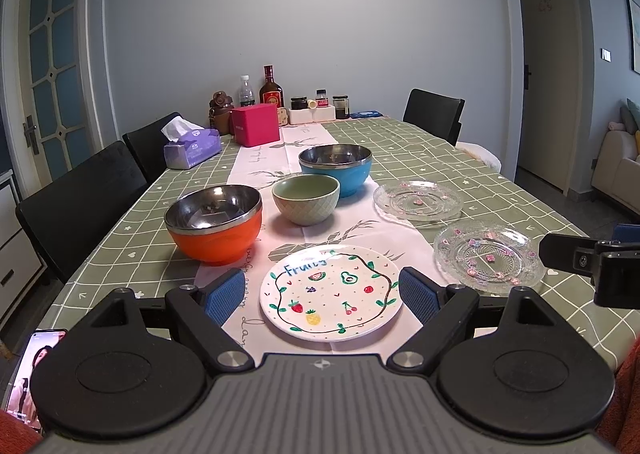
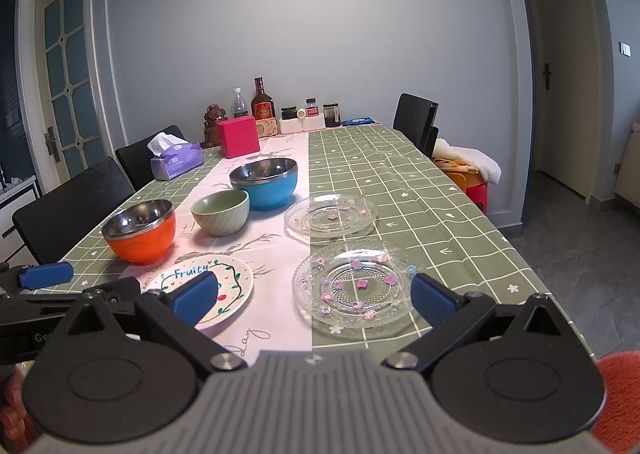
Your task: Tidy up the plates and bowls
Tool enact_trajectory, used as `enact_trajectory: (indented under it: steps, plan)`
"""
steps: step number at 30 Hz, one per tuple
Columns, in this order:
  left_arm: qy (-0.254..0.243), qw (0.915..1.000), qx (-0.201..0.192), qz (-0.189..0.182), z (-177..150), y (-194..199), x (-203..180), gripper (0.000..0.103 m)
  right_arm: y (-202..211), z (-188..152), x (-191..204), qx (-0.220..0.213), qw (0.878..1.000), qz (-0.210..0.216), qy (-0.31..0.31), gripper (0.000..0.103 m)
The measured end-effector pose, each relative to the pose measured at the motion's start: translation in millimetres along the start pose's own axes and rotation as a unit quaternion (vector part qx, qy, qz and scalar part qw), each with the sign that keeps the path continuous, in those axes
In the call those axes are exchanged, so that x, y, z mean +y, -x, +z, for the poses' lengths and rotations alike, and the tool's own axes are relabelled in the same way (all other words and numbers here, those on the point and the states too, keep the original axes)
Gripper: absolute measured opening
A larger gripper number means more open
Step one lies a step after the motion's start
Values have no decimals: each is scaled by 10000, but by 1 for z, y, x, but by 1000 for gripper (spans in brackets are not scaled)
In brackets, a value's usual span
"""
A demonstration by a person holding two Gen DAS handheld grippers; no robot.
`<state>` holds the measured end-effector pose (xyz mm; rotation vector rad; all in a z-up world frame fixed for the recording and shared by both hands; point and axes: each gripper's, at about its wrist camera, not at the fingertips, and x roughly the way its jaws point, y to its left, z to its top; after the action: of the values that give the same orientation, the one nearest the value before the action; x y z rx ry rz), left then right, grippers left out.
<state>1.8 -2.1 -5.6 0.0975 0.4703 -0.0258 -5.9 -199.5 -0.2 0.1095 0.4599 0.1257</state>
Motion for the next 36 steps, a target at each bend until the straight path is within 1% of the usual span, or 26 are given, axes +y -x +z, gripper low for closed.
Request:
enact_trajectory:
  steps: [23, 28, 32, 33, 36]
  plan:
    - [64, 10000, 71, -8, 1, -2, 2, 101, -8, -5, -3, 287, 9995, -99, -52, 100]
    - [39, 10000, 59, 0, 0, -2, 1, 101, -10, -5, -3, 323, 9994, -87, -43, 100]
    - [-32, 10000, -41, -13, -2, 0, -1, 101, -9, -6, -2, 293, 9995, -69, -8, 100]
    - [-20, 10000, -61, -13, -2, 0, -1, 101, -9, -6, -2, 285, 9996, -85, 0, 100]
    - [2, 10000, -93, 5, -2, 2, -1, 92, -8, -6, -1, 269, 9996, -73, 70, 100]
